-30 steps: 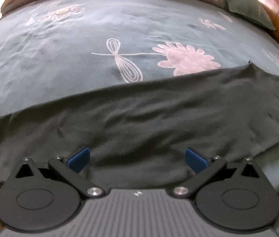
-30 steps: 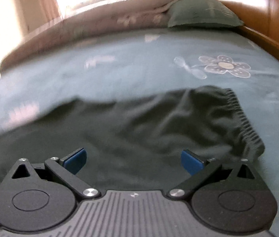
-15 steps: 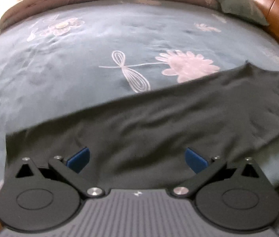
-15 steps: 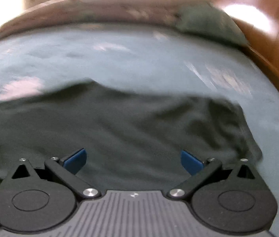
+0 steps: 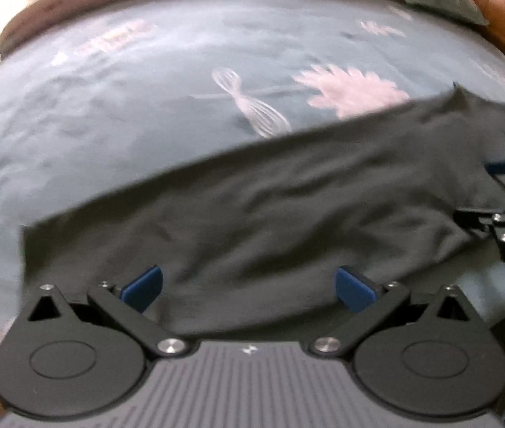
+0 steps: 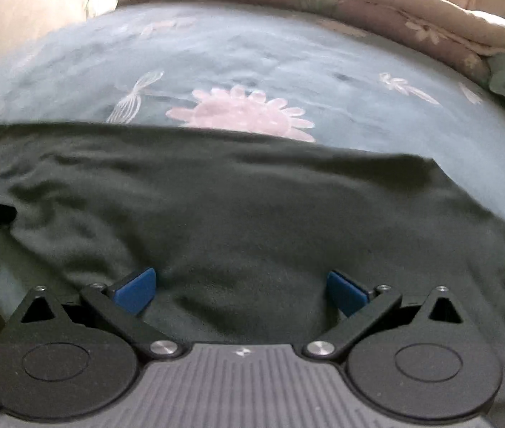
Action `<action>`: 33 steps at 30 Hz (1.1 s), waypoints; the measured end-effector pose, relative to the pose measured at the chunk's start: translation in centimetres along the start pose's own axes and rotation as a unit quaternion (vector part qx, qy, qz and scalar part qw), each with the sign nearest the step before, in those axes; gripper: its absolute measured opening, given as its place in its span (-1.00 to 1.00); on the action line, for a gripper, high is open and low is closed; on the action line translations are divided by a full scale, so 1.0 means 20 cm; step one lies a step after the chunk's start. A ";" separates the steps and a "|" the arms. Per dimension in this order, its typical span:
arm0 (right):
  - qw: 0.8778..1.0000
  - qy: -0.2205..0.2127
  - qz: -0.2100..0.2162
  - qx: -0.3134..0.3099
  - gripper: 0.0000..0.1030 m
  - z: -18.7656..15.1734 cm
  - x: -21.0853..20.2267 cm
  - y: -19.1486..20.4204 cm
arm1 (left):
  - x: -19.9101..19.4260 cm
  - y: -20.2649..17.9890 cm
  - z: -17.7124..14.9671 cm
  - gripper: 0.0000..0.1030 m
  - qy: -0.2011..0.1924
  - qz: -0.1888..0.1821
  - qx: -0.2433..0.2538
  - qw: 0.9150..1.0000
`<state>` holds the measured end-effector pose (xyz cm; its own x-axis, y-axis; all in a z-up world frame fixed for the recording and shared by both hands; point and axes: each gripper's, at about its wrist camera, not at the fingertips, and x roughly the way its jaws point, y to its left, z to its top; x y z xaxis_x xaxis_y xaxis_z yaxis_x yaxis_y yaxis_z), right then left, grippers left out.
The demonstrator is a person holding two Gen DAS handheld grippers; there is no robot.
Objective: Fold clothes
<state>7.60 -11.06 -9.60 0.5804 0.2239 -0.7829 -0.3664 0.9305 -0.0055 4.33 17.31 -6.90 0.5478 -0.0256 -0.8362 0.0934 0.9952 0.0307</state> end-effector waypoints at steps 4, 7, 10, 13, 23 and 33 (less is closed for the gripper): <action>1.000 -0.006 -0.001 0.000 1.00 -0.01 0.00 0.01 | 0.04 0.14 0.04 0.99 -0.007 0.000 -0.058 0.998; 1.000 -0.011 -0.005 0.004 1.00 -0.02 -0.01 0.00 | 0.10 0.20 -0.01 0.99 0.014 0.014 -0.079 0.997; 1.000 -0.021 -0.004 0.007 1.00 -0.04 -0.01 0.00 | 0.07 0.19 -0.08 0.99 0.013 0.022 -0.055 0.998; 1.000 -0.025 -0.007 0.010 1.00 -0.04 -0.01 0.00 | 0.04 0.20 -0.08 0.99 0.023 0.017 -0.059 0.998; 1.000 -0.020 -0.010 0.008 1.00 -0.03 -0.01 0.01 | 0.06 0.02 0.15 0.99 -0.039 -0.110 -0.087 0.989; 0.999 -0.030 -0.009 0.009 1.00 -0.05 -0.01 0.01 | 0.14 -0.01 0.09 0.99 -0.019 -0.175 -0.118 0.977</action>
<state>6.77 -11.20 -10.00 0.6291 0.2233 -0.7446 -0.3424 0.9395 -0.0076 7.40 16.89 -8.22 0.5482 -0.3677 -0.7512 0.0886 0.9187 -0.3849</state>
